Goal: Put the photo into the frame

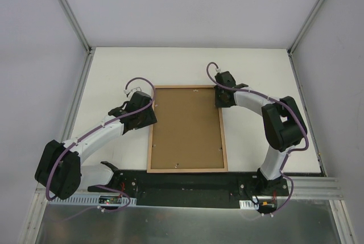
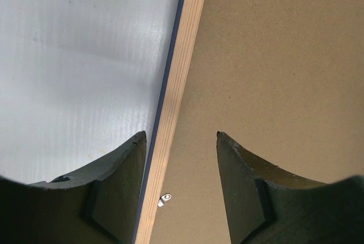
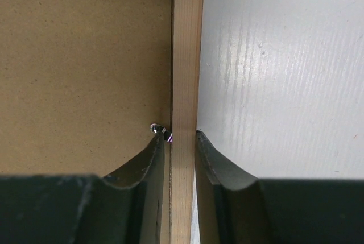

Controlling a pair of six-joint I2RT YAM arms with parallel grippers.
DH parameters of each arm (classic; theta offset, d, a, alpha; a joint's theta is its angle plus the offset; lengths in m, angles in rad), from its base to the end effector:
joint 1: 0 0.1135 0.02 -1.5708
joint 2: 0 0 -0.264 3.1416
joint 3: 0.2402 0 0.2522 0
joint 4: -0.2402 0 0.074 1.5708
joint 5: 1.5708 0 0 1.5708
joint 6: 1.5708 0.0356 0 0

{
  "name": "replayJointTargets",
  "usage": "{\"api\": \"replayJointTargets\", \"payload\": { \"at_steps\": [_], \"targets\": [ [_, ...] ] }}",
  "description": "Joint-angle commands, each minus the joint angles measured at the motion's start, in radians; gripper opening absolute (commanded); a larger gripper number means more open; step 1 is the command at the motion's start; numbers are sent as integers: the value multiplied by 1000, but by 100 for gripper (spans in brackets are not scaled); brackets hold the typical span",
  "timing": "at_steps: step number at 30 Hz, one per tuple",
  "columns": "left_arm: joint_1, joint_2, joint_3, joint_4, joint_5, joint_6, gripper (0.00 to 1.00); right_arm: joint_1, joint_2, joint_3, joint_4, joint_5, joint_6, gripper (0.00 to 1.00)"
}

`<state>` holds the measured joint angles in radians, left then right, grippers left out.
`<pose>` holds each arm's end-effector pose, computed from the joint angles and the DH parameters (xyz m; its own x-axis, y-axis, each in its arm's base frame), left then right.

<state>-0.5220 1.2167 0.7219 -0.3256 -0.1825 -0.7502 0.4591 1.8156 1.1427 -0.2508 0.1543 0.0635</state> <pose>0.2172 -0.1175 0.2179 -0.7250 -0.3564 -0.5894 -0.1520 0.9174 -0.3678 0.3420 0.1629 0.1768 -0.7363 -0.2940 -0.6094 -0.3087 0.9474 -0.0841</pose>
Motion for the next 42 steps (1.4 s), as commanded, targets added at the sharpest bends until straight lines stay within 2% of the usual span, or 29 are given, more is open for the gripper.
{"api": "replayJointTargets", "payload": {
  "at_steps": [1,10,15,19,22,31,42],
  "targets": [
    [5,3,5,7,18,3,51,1,17,15,-10,19,-11,20],
    [5,-17,11,-16,38,-26,54,-19,7,0,-19,37,25,1],
    [5,-42,25,-151,49,-155,60,-60,-19,-24,-25,45,81,1],
    [5,-86,-2,-208,78,-277,63,-105,-39,-52,-38,60,142,1],
    [5,-108,-3,-236,84,-313,64,-134,-53,-69,-50,68,179,1],
    [1,-103,-19,-259,139,-429,65,-197,-127,-155,-30,103,280,1],
    [-68,-180,-163,-268,166,-621,63,-209,-174,-245,25,105,329,0]
  ]
}}
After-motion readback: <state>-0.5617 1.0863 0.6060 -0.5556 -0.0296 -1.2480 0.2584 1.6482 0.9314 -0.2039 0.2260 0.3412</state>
